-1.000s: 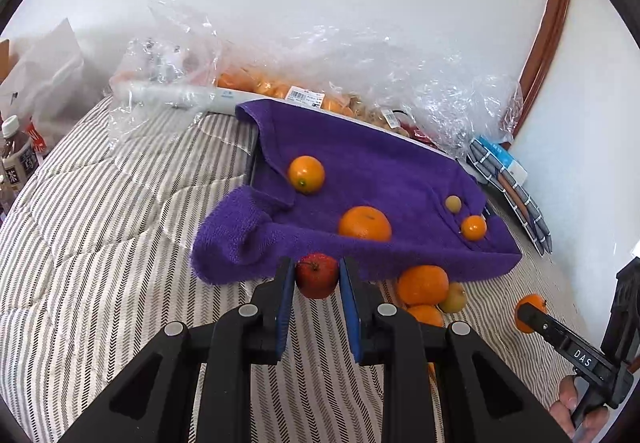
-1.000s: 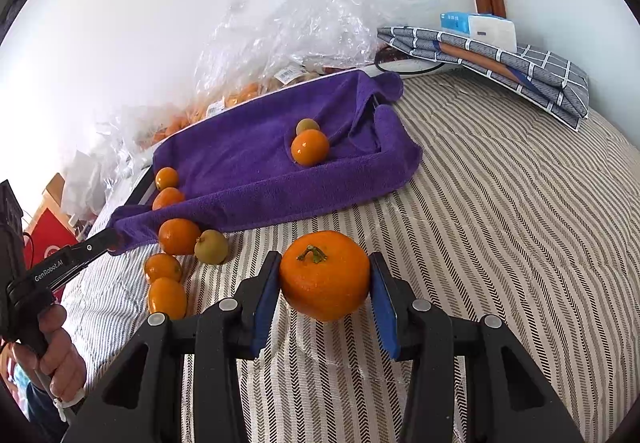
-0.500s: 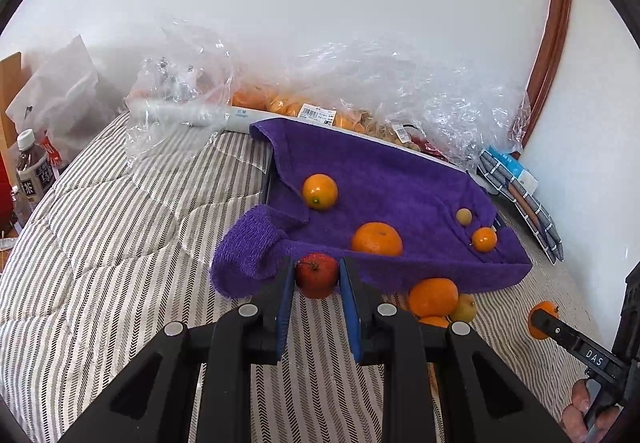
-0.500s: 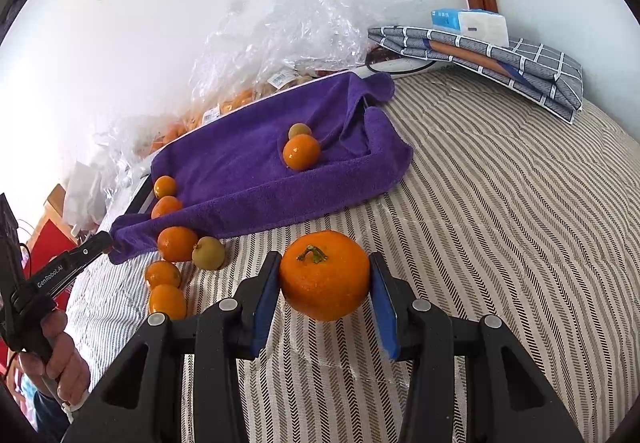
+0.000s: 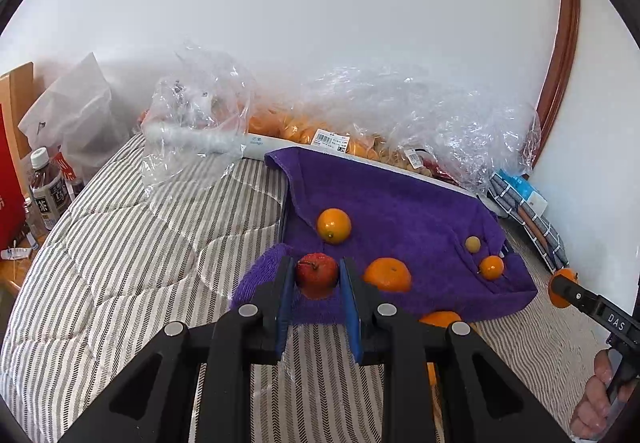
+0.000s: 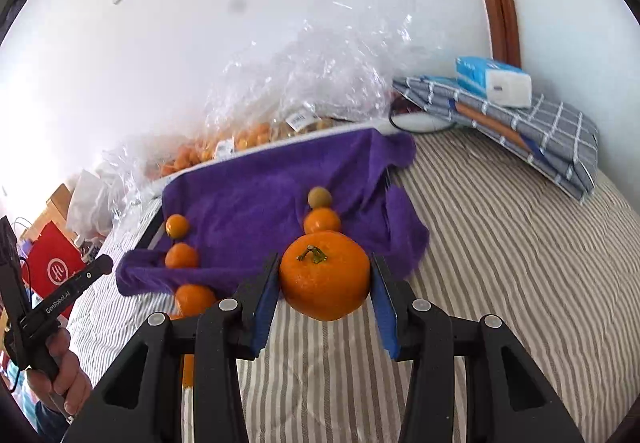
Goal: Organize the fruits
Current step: 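Carry the orange and tomato onto the purple towel and open both tools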
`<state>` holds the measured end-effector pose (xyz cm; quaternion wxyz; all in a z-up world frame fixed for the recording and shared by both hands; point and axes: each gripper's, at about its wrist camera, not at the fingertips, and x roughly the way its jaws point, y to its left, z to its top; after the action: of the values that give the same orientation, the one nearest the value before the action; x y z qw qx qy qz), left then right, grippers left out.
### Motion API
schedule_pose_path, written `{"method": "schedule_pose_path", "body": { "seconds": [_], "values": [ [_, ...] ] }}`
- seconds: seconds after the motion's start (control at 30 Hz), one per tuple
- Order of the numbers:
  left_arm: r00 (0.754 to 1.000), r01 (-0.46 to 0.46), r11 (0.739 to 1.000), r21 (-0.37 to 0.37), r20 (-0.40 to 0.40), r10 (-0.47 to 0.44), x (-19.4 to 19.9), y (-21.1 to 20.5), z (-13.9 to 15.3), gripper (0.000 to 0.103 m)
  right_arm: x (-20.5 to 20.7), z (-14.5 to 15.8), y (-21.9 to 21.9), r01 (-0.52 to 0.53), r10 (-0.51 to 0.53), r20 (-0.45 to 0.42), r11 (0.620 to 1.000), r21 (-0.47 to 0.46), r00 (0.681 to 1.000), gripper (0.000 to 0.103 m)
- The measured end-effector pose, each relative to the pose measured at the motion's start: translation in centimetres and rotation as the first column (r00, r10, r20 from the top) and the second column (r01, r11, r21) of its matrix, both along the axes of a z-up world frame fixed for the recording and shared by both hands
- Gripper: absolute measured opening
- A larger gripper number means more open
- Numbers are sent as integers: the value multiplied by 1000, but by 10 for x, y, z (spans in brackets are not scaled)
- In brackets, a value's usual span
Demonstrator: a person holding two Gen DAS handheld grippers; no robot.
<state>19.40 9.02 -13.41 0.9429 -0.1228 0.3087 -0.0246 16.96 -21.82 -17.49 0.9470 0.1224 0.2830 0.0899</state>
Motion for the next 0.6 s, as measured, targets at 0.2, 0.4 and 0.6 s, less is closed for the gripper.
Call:
{"method": "schedule_pose_path", "body": {
  "seconds": [0.2,0.4,0.6],
  "values": [
    [1000,-14,1000,-10,26,15,29,-3,19,22,27,12,12,-20,20,39,1000,-1,999,43],
    [1000,-29,998,-54,-14,28,65,-10,5,22,52,11,25,-13,15,55,999,-37,998,43],
    [999,-21,998,-58,-41,19,72,-12,-13,22,63,-8,31,-19,24,61,997,-69,998,43]
  ]
}}
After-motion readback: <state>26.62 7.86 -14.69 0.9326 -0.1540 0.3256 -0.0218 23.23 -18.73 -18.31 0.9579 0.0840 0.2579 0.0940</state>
